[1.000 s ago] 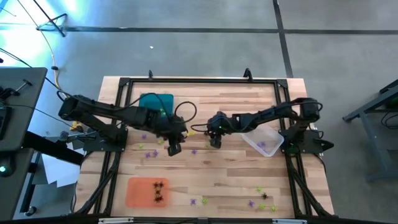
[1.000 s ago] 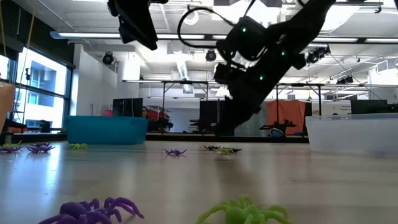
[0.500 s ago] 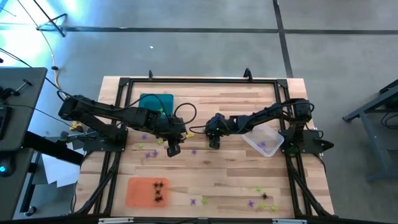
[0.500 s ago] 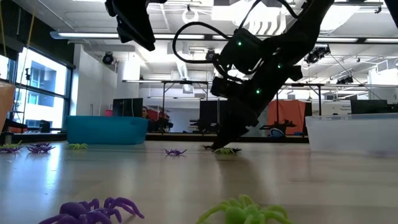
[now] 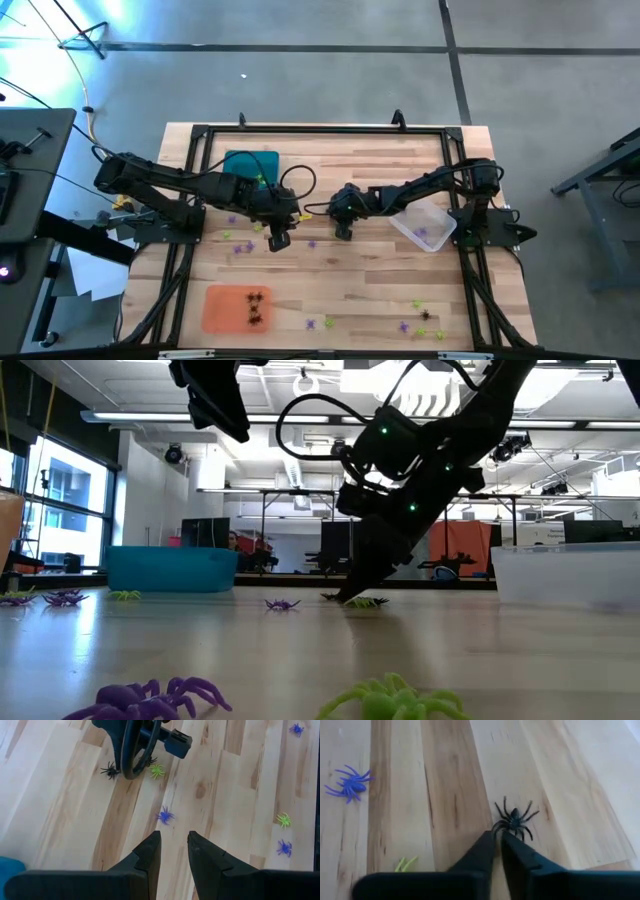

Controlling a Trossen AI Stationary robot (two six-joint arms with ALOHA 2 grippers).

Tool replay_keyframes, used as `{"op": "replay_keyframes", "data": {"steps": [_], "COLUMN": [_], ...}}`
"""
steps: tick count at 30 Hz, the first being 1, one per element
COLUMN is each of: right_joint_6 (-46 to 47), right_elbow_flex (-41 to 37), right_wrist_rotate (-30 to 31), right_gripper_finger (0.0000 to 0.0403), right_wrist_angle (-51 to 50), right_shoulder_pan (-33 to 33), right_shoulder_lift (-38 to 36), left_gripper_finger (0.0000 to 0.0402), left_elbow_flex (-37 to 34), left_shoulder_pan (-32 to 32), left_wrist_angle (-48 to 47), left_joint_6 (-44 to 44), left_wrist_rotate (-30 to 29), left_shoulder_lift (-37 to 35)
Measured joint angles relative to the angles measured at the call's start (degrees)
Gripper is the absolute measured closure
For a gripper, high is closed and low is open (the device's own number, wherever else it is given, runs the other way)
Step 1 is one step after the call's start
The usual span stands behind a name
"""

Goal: Sort Halloween decoration
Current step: Put the black spider toy into the orange bin

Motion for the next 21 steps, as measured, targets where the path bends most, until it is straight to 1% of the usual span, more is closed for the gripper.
{"op": "replay_keyframes", "data": {"steps": [1, 8, 16, 21], "right_joint_6": [0.0, 1.5, 1.2, 1.5], "right_elbow_flex": [0.0, -0.1, -0.4, -0.4], "right_wrist_rotate": [-0.4, -2.0, -3.0, -3.0], "right_gripper_finger": [0.0395, 0.0401, 0.0403, 0.0403], "right_wrist_angle": [0.0, -0.3, -5.1, -6.7], "right_shoulder_pan": [0.0, -0.1, -0.3, -0.3], "right_shoulder_lift": [0.0, -0.8, -5.9, -9.0], "left_gripper_finger": [0.0319, 0.0319, 0.0319, 0.0319], "left_elbow_flex": [0.0, 0.0, 0.0, 0.0], "left_shoulder_pan": [0.0, 0.0, 0.0, 0.0], "left_wrist_angle": [0.0, -0.3, -1.4, -2.7], "left_joint_6": [0.0, 0.0, 0.0, 0.0], "left_wrist_rotate": [0.0, 0.0, 0.5, -2.4], "left_shoulder_lift": [0.0, 0.0, -1.3, -3.6]}}
